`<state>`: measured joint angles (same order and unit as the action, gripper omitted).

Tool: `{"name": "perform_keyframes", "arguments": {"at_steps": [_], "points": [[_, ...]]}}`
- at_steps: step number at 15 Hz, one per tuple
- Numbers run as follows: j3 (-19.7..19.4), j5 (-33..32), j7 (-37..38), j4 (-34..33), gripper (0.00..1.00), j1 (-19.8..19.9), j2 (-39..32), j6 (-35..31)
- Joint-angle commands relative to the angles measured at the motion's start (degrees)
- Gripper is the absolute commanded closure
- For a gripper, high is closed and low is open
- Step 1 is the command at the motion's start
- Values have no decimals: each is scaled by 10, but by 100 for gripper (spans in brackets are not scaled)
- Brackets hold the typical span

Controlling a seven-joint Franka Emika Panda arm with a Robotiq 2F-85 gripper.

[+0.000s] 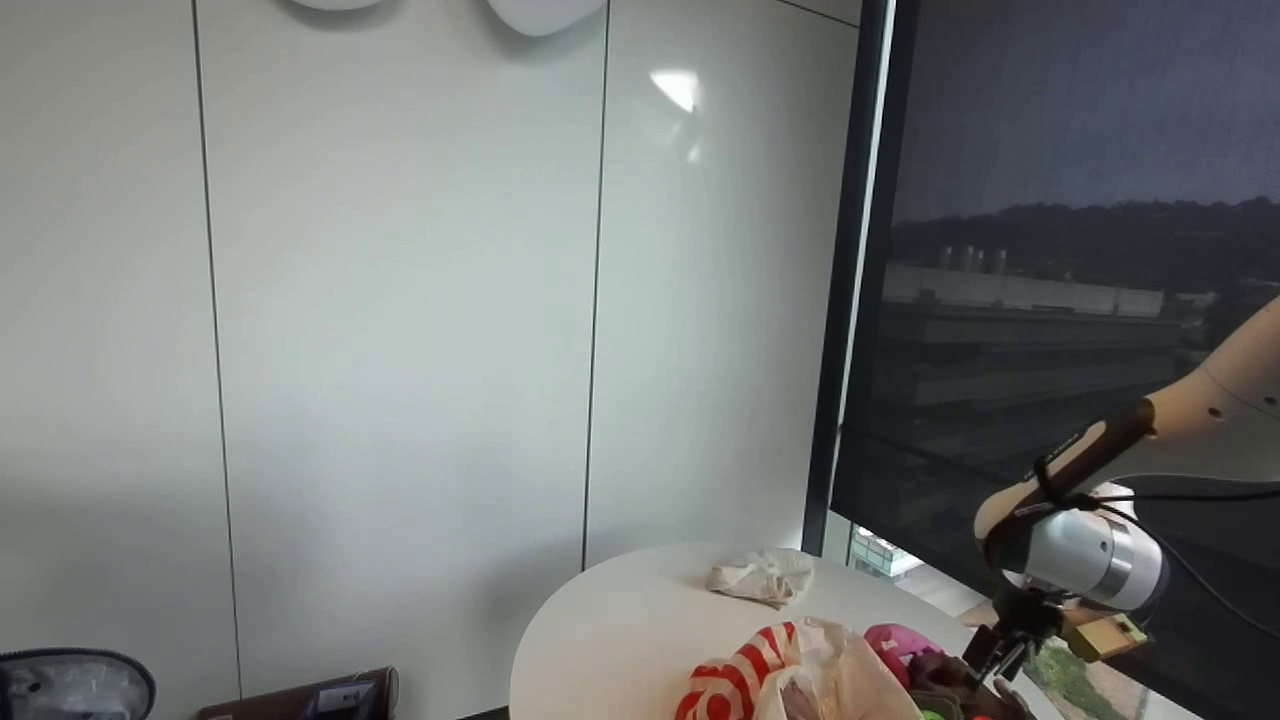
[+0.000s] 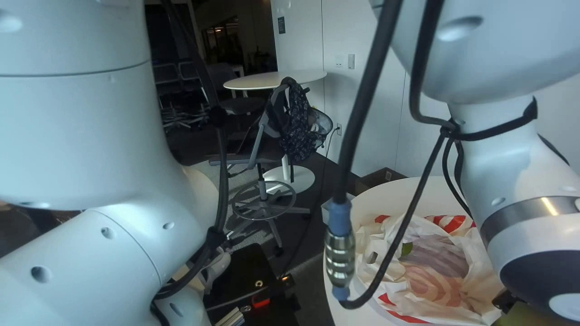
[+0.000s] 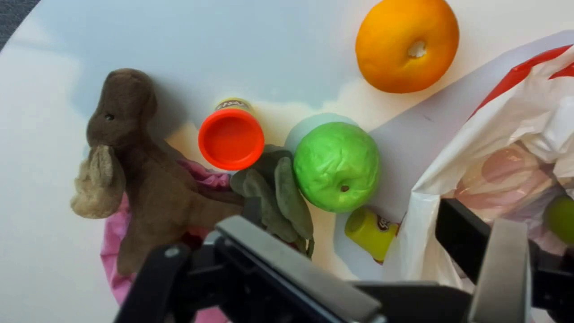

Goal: Remove the pink shirt, the turnip plush toy, the moose toy and the orange object from the plastic bag

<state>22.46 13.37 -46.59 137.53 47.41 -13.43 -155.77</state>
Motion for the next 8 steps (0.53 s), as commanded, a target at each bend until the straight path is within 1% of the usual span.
{"name": "perform_keyframes", "arguments": {"at_steps": [1,4,7,8], "points": [[-47,75,-60,37,0,-72,92,99],[-124,60,-54,48,0,-162,130,164],[-197,35,-36,55,0,-246,152,200],[-214,24,-25,56,0,-265,155,209]]}}
